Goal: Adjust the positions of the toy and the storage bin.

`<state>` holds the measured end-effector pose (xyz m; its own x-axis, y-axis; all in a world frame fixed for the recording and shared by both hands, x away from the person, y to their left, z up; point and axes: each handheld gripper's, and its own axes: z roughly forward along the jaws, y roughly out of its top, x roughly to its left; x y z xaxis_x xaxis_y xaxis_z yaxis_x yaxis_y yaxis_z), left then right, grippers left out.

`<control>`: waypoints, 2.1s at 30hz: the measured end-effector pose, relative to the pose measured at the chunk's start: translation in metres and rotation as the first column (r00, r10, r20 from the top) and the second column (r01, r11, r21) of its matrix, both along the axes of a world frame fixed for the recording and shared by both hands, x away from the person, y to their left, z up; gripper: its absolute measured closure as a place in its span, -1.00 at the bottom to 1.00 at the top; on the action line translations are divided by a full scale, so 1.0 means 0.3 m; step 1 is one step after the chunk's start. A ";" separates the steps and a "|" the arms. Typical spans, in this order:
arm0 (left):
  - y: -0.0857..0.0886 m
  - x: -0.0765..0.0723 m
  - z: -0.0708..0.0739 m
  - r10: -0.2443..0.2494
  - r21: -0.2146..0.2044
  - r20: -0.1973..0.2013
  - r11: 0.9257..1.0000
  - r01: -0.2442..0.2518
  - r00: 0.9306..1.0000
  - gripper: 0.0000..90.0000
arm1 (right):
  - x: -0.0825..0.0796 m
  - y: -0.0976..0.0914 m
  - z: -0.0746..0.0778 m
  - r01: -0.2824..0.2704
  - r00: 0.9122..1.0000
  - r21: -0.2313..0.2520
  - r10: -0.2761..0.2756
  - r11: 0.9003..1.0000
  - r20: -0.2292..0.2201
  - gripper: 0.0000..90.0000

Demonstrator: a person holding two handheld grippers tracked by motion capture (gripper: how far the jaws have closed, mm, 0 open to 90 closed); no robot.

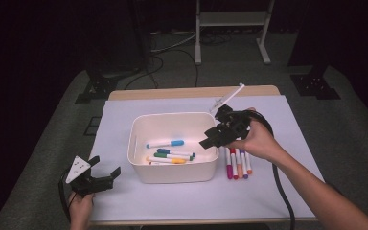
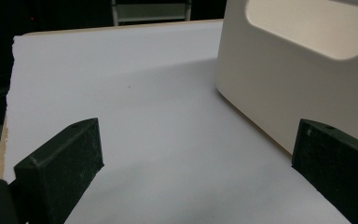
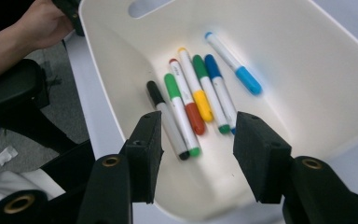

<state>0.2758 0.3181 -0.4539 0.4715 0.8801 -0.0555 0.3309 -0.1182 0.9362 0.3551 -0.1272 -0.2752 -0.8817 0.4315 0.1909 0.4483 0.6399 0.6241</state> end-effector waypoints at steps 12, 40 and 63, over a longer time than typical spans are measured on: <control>0.000 -0.001 0.000 0.000 0.007 0.002 1.000 0.000 1.000 -0.99 | 0.004 -0.231 -0.055 0.144 0.990 0.020 -0.144 0.989 0.002 0.09; -0.001 -0.003 0.000 -0.008 0.011 0.011 1.000 0.008 1.000 -0.99 | 0.086 -0.417 -0.480 0.410 0.907 -0.177 -0.421 0.895 -0.027 0.13; -0.002 -0.002 0.000 -0.008 0.012 0.009 1.000 0.007 1.000 -0.99 | 0.051 -0.542 -0.521 0.545 0.832 -0.236 -0.554 0.804 0.034 0.68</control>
